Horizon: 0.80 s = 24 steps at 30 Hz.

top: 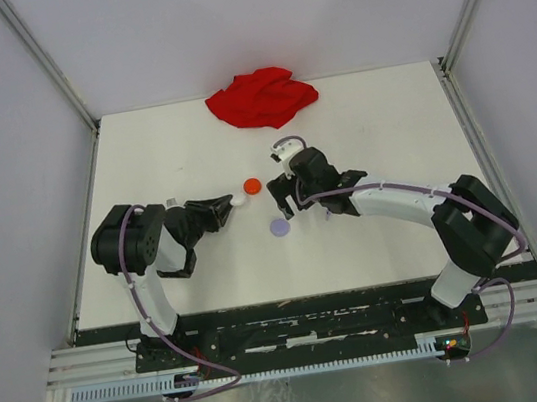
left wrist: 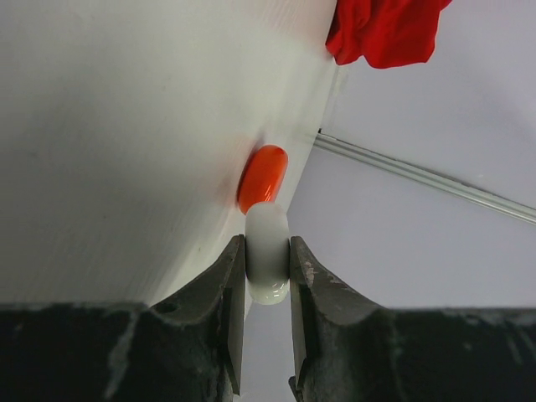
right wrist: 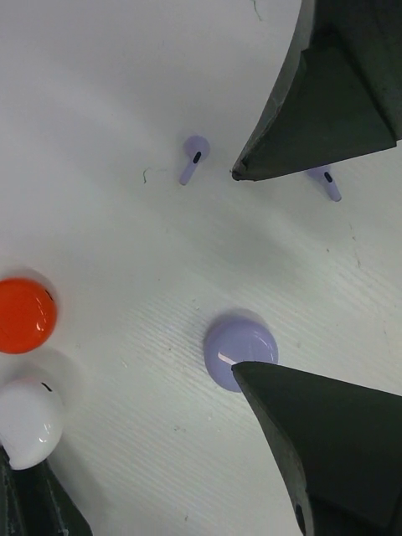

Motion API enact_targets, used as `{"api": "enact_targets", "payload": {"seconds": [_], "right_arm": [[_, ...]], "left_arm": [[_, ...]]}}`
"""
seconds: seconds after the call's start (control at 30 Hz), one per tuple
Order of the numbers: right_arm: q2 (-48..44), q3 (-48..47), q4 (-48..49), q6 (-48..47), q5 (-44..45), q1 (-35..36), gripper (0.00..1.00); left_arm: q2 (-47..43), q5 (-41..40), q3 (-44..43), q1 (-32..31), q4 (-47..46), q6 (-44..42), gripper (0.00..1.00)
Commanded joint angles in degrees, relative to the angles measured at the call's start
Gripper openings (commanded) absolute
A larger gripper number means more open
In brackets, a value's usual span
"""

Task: Insert the wireless bluetooth earbuds into the charging case
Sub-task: Place the charging case at the center of the board.

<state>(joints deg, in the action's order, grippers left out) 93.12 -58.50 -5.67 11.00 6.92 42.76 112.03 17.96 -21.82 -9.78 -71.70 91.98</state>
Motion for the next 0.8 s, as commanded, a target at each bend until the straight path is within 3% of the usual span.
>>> {"api": "enact_targets", "payload": {"seconds": [0.0, 0.1, 0.47, 0.77], "right_arm": [[1.7, -3.9, -1.0, 1.1, -4.1, 1.4, 0.97], [3.2, -4.6, -1.8, 1.4, -5.0, 2.4, 0.96], [6.5, -4.2, -1.7, 2.6, -4.8, 6.0, 0.95], [8.7, -4.5, -2.3, 2.4, -3.1, 7.2, 0.94]], "left_arm": [[-0.6, -1.7, -0.1, 0.4, -0.6, -4.0, 0.03], [-0.8, -1.9, -0.1, 0.6, 0.5, -4.9, 0.04], [-2.2, -2.3, -0.9, 1.1, 5.0, -8.3, 0.24], [-7.5, -3.2, -2.3, 1.4, 14.7, -13.6, 0.37]]}}
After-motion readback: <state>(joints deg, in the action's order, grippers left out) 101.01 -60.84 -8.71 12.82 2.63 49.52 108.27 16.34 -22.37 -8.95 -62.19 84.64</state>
